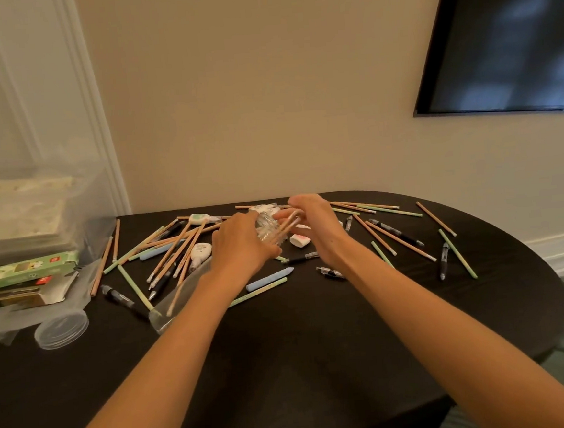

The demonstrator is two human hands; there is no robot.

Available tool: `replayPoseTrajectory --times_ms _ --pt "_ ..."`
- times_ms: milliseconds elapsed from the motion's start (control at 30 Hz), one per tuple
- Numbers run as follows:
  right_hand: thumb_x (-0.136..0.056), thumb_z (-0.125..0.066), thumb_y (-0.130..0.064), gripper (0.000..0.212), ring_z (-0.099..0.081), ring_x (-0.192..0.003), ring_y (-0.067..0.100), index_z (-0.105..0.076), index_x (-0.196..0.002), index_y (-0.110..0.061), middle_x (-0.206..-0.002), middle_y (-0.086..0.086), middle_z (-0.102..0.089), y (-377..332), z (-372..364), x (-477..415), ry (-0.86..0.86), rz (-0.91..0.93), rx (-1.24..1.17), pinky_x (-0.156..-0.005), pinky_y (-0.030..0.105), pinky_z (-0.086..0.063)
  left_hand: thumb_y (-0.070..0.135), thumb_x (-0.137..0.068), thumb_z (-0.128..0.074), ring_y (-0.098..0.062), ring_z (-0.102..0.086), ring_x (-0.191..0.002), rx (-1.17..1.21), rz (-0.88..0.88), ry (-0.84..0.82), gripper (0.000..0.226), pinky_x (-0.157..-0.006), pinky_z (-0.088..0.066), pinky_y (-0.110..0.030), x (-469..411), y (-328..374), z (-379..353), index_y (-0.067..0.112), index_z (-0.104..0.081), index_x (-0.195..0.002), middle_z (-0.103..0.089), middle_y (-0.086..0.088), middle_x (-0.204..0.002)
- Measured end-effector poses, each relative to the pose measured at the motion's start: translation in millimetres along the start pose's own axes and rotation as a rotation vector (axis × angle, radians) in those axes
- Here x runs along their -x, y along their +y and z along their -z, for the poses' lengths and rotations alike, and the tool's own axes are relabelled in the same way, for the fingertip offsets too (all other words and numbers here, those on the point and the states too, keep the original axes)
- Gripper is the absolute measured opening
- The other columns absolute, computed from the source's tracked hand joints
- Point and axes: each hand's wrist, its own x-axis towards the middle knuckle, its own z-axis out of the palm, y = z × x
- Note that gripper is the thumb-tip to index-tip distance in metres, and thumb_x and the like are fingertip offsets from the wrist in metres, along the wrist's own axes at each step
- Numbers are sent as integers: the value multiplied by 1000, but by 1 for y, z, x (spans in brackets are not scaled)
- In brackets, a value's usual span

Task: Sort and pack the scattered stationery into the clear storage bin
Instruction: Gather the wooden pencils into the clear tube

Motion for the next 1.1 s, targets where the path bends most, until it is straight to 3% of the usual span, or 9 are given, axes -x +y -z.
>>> replayPoseTrajectory --times_ms 100,200,300,400,533,700,900,1033,1100 --pt "-97 -43 -21 27 -56 -101 13 -56 -119 -11 -116 8 -62 8 7 4 -54 12 228 -87 24 -44 35 -74 -75 -23 -53 -110 -27 -9 26 63 -91 -42 -35 -5 8 -9 17 -50 -130 -57 -5 -121" --pt "-101 -33 -31 40 -54 -114 16 -60 -119 -7 -121 8 -62 17 24 -1 -101 -70 243 -103 30 -38 36 -76 -73 -24 -54 -108 -55 -4 22 57 -86 -43 -34 -11 20 -21 16 -53 -125 -59 -7 -118" --pt "-101 -35 -27 36 -55 -115 17 -60 -119 -8 -120 9 -64 20 53 -10 -115 -90 145 -98 29 -41 37 -77 -72 -26 -53 -112 -84 -14 -4 60 -89 -43 -36 -21 34 -34 17 -50 -130 -57 -7 -122" --pt "-96 -47 -18 23 -62 -102 17 -63 -108 -8 -112 10 -67 28 93 -33 65 -108 141 -88 28 -49 38 -77 -72 -25 -51 -116 -96 -28 -37 64 -93 -43 -37 -35 55 -50 16 -48 -132 -56 -7 -126" --pt "-95 -45 -16 21 -63 -95 27 -63 -99 -5 -102 14 -64 48 161 -73 390 -170 872 -81 36 -52 38 -77 -72 -24 -51 -115 -119 -53 -77 60 -91 -42 -35 -54 79 -68 16 -50 -128 -56 -6 -125" --pt "-92 -54 -18 35 -53 -113 30 -52 -125 -5 -121 16 -54 62 222 -86 312 -354 1445 -89 38 -47 38 -78 -71 -24 -48 -120 -163 -79 -110 62 -96 -39 -37 -77 99 -94 15 -48 -130 -52 -6 -129" --pt "-87 -62 -17 37 -58 -99 23 -52 -121 -5 -111 12 -58 72 233 -106 223 -378 1352 -78 29 -49 37 -78 -71 -26 -49 -115 -214 -106 -119 48 -93 -39 -36 -96 109 -108 14 -54 -116 -56 -7 -120" --pt "-87 -61 -16 26 -62 -82 18 -56 -109 -3 -101 12 -62 70 228 -122 208 -366 1176 -63 24 -50 37 -79 -71 -26 -49 -117 -242 -127 -112 58 -93 -40 -36 -105 111 -112 14 -49 -127 -53 -7 -126" --pt "-89 -58 -15 23 -65 -79 18 -57 -108 -2 -101 13 -65 73 225 -130 215 -328 1104 -67 27 -53 37 -79 -70 -26 -49 -118 -250 -127 -110 60 -93 -40 -36 -108 111 -113 14 -48 -129 -53 -8 -126"
